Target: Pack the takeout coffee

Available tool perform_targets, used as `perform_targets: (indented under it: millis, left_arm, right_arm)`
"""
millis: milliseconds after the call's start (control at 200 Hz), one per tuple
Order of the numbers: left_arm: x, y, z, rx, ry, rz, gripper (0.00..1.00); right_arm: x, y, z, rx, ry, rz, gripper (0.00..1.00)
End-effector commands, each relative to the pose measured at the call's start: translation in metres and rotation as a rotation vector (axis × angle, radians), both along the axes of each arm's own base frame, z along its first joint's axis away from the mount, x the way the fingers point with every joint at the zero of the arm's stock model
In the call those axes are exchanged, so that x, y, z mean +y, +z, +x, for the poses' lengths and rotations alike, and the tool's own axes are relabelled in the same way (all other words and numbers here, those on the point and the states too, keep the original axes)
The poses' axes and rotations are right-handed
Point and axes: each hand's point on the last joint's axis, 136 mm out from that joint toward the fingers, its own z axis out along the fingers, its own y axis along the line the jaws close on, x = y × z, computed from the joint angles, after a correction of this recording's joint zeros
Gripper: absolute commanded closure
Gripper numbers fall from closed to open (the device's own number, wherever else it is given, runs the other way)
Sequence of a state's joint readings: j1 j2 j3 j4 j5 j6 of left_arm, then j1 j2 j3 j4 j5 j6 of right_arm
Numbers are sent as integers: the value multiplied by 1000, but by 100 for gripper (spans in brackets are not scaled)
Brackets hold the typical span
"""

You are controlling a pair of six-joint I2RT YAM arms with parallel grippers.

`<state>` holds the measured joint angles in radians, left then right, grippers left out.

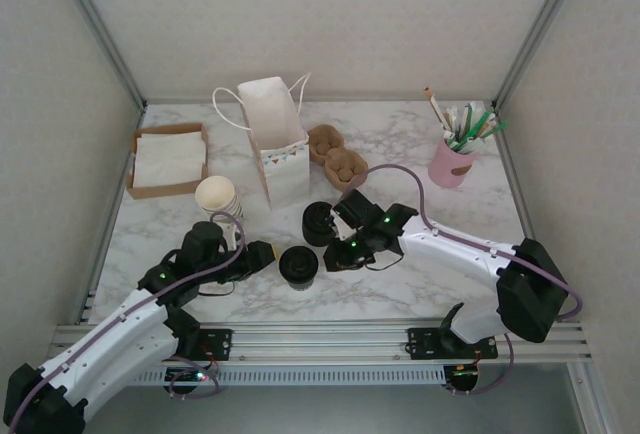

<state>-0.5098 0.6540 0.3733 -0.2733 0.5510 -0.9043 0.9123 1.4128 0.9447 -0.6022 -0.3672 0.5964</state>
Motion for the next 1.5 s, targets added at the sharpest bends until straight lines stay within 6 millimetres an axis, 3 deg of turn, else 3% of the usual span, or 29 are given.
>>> perform_targets:
  millis: [0,155,551,1307,1497]
  left_arm:
    - [14,-5,3,-2,30,64,54]
    - [21,-24,0,33,50,89,59]
    - [26,-40,-8,60,54,113,64]
    - [22,-23,-11,36,47,56,66]
    - [23,-19,-12,31,53,46,66]
  right_arm:
    - [19,2,-9,26,36,61,84]
    - [28,0,-2,10,32,53,84]
    - [41,5,28,-22,30,51,85]
    - [85,11,75,-14,65,132,86]
    - [64,7,86,-59,25,39,86]
